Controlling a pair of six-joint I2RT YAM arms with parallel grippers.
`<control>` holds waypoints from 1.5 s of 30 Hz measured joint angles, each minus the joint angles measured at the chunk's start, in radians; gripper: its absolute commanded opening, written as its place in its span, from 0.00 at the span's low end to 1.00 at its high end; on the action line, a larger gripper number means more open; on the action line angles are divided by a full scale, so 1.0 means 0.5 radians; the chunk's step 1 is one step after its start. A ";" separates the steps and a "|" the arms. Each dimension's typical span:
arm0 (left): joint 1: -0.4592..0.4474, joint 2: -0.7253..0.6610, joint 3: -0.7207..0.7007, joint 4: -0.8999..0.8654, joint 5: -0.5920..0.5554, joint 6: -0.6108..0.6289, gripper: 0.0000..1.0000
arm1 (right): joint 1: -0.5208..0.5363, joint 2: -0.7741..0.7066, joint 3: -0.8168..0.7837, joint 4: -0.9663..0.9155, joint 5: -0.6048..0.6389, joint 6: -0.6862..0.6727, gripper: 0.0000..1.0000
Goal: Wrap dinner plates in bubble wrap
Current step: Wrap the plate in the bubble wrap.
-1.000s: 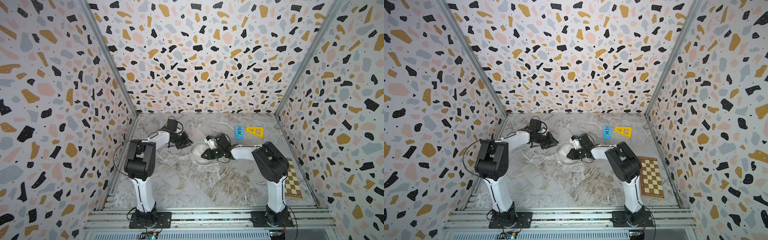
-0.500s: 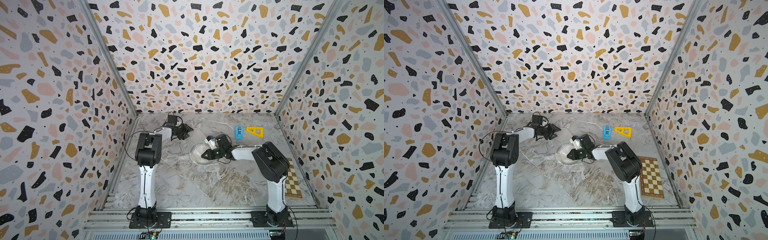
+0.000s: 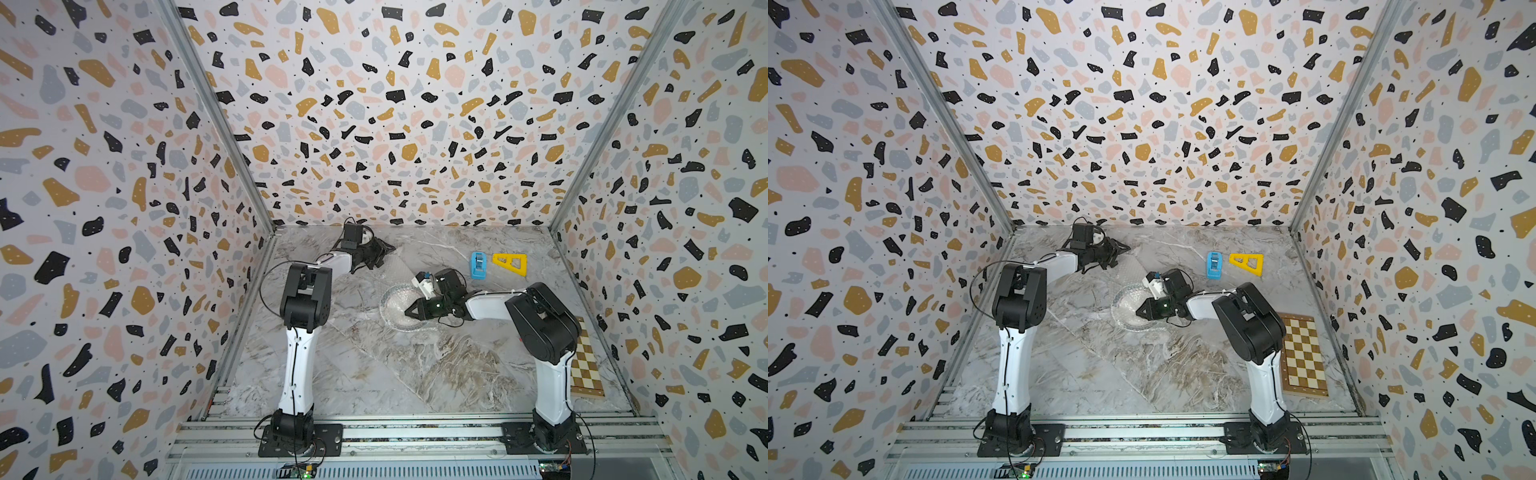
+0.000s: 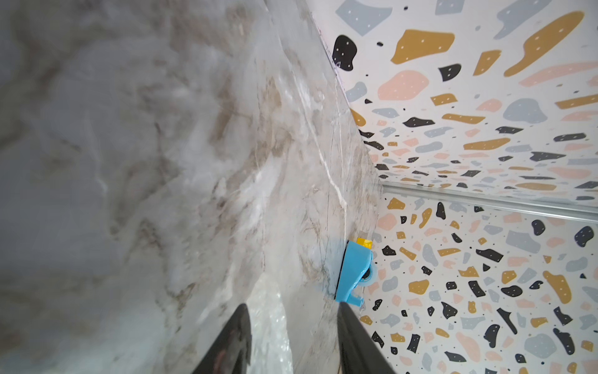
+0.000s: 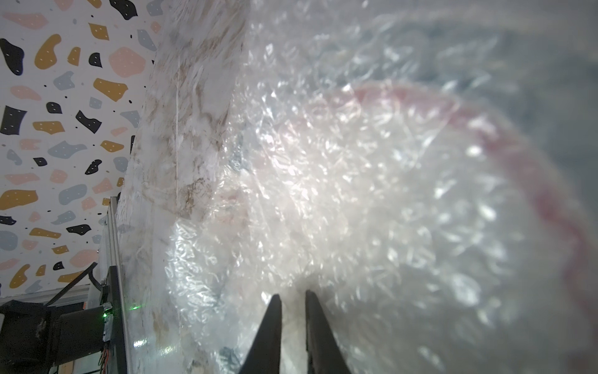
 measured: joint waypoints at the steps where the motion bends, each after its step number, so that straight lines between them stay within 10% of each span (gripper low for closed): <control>1: -0.003 -0.002 -0.001 -0.037 -0.007 0.018 0.37 | -0.003 -0.003 -0.003 0.000 -0.004 0.000 0.17; 11: -0.006 -0.211 -0.076 -0.421 -0.146 0.200 0.00 | -0.011 -0.004 -0.018 0.021 -0.021 0.002 0.17; 45: -0.352 -1.122 -1.346 -0.420 -0.112 -0.208 0.00 | 0.012 -0.047 0.010 -0.112 0.044 -0.004 0.22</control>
